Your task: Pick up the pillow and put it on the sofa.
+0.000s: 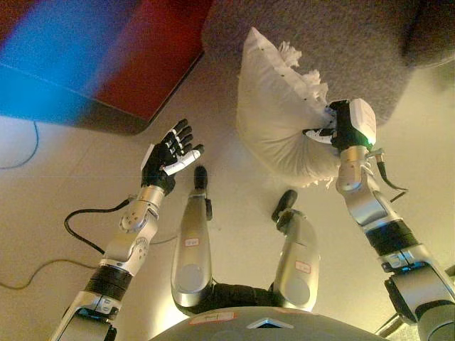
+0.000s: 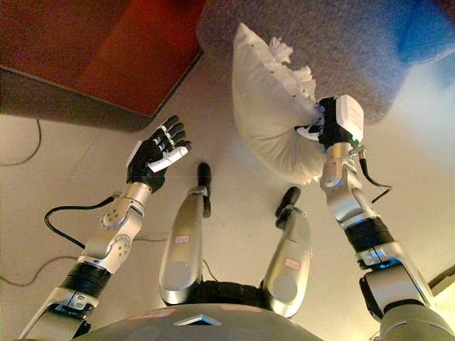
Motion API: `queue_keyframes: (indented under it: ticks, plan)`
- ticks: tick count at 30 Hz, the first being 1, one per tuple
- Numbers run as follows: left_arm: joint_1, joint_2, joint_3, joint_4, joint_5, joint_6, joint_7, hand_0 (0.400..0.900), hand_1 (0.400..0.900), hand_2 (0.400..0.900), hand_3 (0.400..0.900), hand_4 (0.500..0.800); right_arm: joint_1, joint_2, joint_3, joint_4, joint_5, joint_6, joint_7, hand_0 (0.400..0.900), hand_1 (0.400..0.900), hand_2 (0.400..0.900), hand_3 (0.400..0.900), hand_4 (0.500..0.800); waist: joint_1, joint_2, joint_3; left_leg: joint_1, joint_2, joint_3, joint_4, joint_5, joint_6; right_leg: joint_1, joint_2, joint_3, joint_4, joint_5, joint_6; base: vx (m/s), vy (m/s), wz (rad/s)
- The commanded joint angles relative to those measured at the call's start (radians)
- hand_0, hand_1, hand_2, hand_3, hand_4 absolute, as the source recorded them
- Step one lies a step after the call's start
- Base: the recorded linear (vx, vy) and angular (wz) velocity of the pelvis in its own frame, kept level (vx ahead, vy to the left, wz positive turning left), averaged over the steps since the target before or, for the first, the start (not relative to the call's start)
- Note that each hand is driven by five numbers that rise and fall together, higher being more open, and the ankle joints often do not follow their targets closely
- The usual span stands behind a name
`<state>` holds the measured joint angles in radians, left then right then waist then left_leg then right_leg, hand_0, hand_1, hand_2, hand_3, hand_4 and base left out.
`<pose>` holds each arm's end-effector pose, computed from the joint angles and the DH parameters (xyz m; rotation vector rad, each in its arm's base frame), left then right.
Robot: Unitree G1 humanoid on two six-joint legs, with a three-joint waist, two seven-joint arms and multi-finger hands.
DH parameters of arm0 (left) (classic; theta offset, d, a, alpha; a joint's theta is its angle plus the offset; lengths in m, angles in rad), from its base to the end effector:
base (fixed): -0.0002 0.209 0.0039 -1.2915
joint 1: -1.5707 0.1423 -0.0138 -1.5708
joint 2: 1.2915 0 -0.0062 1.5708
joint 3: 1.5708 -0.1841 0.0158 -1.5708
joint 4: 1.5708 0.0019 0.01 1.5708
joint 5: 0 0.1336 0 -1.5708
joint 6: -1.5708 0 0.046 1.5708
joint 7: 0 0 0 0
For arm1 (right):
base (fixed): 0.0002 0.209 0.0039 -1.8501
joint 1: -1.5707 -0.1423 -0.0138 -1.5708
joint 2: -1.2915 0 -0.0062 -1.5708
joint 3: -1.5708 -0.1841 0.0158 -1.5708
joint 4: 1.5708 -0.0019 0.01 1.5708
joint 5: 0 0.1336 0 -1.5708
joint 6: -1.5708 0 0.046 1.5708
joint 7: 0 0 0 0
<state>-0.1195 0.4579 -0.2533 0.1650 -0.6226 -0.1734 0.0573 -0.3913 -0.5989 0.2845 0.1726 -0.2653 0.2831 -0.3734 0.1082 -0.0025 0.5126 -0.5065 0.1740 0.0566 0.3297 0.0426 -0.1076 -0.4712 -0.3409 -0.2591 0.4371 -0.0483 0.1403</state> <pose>0.2177 0.1980 0.0477 -0.1446 -0.0096 -0.1036 0.2672 -0.2156 0.1008 -0.9454 -0.0887 -0.2878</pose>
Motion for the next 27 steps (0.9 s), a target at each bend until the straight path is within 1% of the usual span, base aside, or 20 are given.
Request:
queue_keyframes:
  ticks: [1,3,4,5,8,10,13,15,18,20,24,27]
  plan:
    - [-0.006,-0.027,0.003,-0.016,0.043,-0.057,0.042,0.900,0.900,0.900,0.900,0.800,-0.004,-0.066,-0.181,-0.215,-0.089,-0.203,-0.134,0.400,0.400,0.400,0.400,0.500,-0.024,-0.029,-0.193,0.179,0.032,0.035,-0.189,0.035,0.016,0.138,-0.009,-0.006,-0.228,0.157,0.036,0.07,0.194,-0.20]
    - [0.000,-0.050,0.016,-0.002,0.060,-0.036,0.051,0.900,0.900,0.900,0.900,0.800,0.055,-0.065,-0.209,-0.262,-0.105,-0.239,-0.120,0.400,0.400,0.400,0.400,0.500,-0.036,-0.034,-0.240,0.266,0.017,0.061,-0.252,0.040,0.023,0.220,0.002,-0.014,-0.291,0.182,0.045,0.10,0.177,-0.17]
    - [0.004,-0.059,0.022,0.001,0.064,-0.018,0.062,0.900,0.900,0.900,0.900,0.800,0.083,-0.072,-0.228,-0.284,-0.099,-0.258,-0.110,0.400,0.400,0.400,0.400,0.500,-0.040,-0.035,-0.263,0.307,0.010,0.073,-0.278,0.038,0.026,0.262,0.004,-0.017,-0.323,0.193,0.049,0.11,0.170,-0.15]
    - [0.009,-0.068,0.027,0.008,0.069,-0.010,0.063,0.900,0.900,0.900,0.900,0.800,0.108,-0.076,-0.242,-0.306,-0.095,-0.284,-0.113,0.400,0.400,0.400,0.400,0.500,-0.046,-0.036,-0.285,0.344,0.002,0.085,-0.303,0.036,0.031,0.293,0.005,-0.020,-0.349,0.205,0.053,0.14,0.179,-0.17]
    - [0.039,-0.084,0.042,0.019,0.099,0.022,0.048,0.900,0.900,0.900,0.900,0.800,0.175,-0.072,-0.299,-0.362,-0.052,-0.337,-0.078,0.400,0.400,0.400,0.400,0.500,-0.062,-0.044,-0.347,0.426,-0.019,0.116,-0.343,0.022,0.047,0.348,-0.004,-0.017,-0.400,0.259,0.066,0.13,0.132,-0.16]
    - [0.060,-0.080,0.056,0.016,0.113,0.040,0.025,0.900,0.900,0.900,0.900,0.800,0.204,-0.069,-0.332,-0.405,-0.009,-0.360,-0.037,0.400,0.400,0.400,0.400,0.500,-0.071,-0.053,-0.384,0.472,-0.031,0.138,-0.364,0.004,0.058,0.364,-0.013,-0.011,-0.410,0.301,0.081,0.11,0.070,-0.18]
    - [0.081,-0.064,0.077,0.022,0.119,0.041,0.000,0.900,0.900,0.900,0.900,0.800,0.236,-0.079,-0.375,-0.447,0.094,-0.396,0.033,0.400,0.400,0.400,0.400,0.500,-0.082,-0.062,-0.421,0.519,-0.048,0.158,-0.388,-0.014,0.071,0.376,-0.020,-0.001,-0.412,0.336,0.094,0.08,0.053,-0.18]
    - [0.092,-0.054,0.097,0.020,0.104,0.044,-0.015,0.900,0.900,0.900,0.900,0.800,0.257,-0.081,-0.402,-0.453,0.164,-0.403,0.087,0.400,0.400,0.400,0.400,0.500,-0.086,-0.065,-0.437,0.538,-0.058,0.161,-0.395,-0.025,0.078,0.381,-0.022,0.009,-0.404,0.347,0.097,0.06,0.041,-0.10]
    - [0.107,-0.046,0.114,0.018,0.093,0.038,-0.050,0.900,0.900,0.900,0.900,0.800,0.269,-0.083,-0.423,-0.422,0.242,-0.400,0.151,0.400,0.400,0.400,0.400,0.500,-0.080,-0.072,-0.460,0.561,-0.061,0.165,-0.402,-0.034,0.079,0.400,-0.021,0.004,-0.407,0.348,0.095,0.07,0.007,-0.01]
    - [0.119,-0.043,0.118,0.014,0.082,0.031,-0.069,0.900,0.900,0.900,0.900,0.800,0.254,-0.088,-0.423,-0.387,0.271,-0.386,0.184,0.400,0.400,0.400,0.400,0.500,-0.067,-0.079,-0.471,0.570,-0.060,0.164,-0.401,-0.038,0.076,0.417,-0.019,-0.008,-0.418,0.345,0.093,0.08,-0.033,0.06]
    - [0.148,-0.034,0.128,-0.005,0.075,0.043,-0.116,0.900,0.900,0.900,0.900,0.800,0.205,-0.120,-0.414,-0.323,0.284,-0.369,0.223,0.400,0.400,0.400,0.400,0.500,-0.037,-0.095,-0.484,0.581,-0.048,0.159,-0.401,-0.038,0.066,0.460,-0.012,-0.045,-0.442,0.324,0.085,0.09,-0.067,0.12]
    - [0.178,-0.015,0.137,-0.021,0.065,0.055,-0.156,0.900,0.900,0.900,0.900,0.800,0.153,-0.153,-0.401,-0.256,0.293,-0.352,0.242,0.400,0.400,0.400,0.400,0.500,-0.008,-0.107,-0.488,0.585,-0.038,0.149,-0.402,-0.033,0.054,0.491,-0.004,-0.078,-0.456,0.305,0.077,0.13,-0.089,0.20]
